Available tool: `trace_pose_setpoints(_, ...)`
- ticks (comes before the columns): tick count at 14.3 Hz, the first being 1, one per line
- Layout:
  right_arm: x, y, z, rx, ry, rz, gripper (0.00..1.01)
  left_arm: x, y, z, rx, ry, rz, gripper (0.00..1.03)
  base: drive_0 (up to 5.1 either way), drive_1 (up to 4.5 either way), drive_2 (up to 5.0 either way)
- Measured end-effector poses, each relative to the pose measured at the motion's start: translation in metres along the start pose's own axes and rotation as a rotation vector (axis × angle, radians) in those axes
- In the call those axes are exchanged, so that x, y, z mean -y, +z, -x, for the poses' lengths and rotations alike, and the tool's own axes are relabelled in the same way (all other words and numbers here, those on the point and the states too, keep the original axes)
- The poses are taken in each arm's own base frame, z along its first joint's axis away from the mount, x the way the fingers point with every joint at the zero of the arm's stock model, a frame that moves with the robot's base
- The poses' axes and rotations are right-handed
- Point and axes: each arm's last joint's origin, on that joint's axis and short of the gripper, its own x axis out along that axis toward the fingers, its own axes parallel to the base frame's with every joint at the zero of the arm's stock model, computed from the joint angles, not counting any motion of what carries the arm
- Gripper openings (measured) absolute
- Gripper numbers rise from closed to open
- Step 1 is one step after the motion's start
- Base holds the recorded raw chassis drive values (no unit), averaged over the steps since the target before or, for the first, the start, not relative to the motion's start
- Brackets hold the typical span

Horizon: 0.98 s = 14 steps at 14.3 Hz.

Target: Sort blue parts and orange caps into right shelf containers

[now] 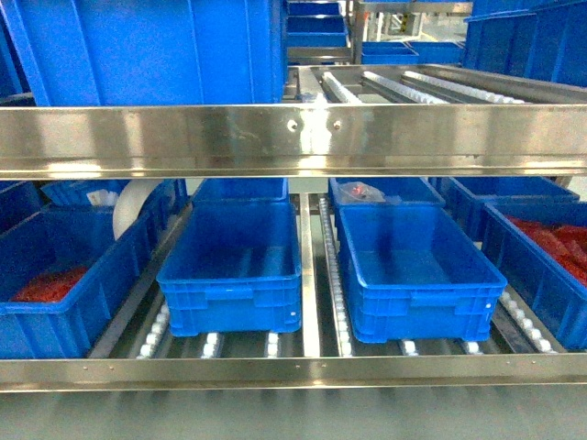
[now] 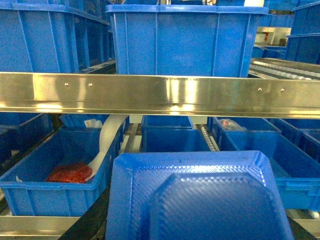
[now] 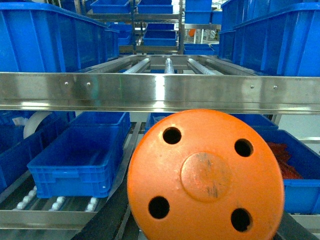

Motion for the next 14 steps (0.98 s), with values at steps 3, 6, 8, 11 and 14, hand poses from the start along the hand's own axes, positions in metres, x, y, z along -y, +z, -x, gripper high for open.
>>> trace_pose_setpoints(3, 0.0000, 0.0002, 0.0000, 0.002, -0.001, 0.000, 0.43, 0.0000, 0.0003, 0.0000, 0.003, -0.001, 0.000, 0.43, 0.0, 0.00, 0.0)
trace_pose_setpoints(6, 0.0001, 0.0000, 0.0000, 0.000, -0.003, 0.000, 0.43, 0.0000, 0.0000, 0.0000, 0.000, -0.002, 0.000, 0.43, 0.0, 0.00, 0.0)
trace_pose_setpoints(8, 0.0001, 0.0000, 0.0000, 0.000, -0.003, 0.000, 0.43, 0.0000, -0.0001, 0.0000, -0.001, -0.002, 0.001, 0.43, 0.0, 0.00, 0.0)
trace_pose_setpoints(11, 0.0001, 0.0000, 0.0000, 0.000, -0.003, 0.001, 0.43, 0.0001, -0.0001, 0.0000, -0.002, -0.002, 0.000, 0.43, 0.0, 0.00, 0.0)
trace_pose_setpoints(14, 0.0001, 0.0000, 0.0000, 0.000, -0.003, 0.000, 0.43, 0.0001, -0.0001, 0.0000, -0.002, -0.002, 0.000, 0.43, 0.0, 0.00, 0.0)
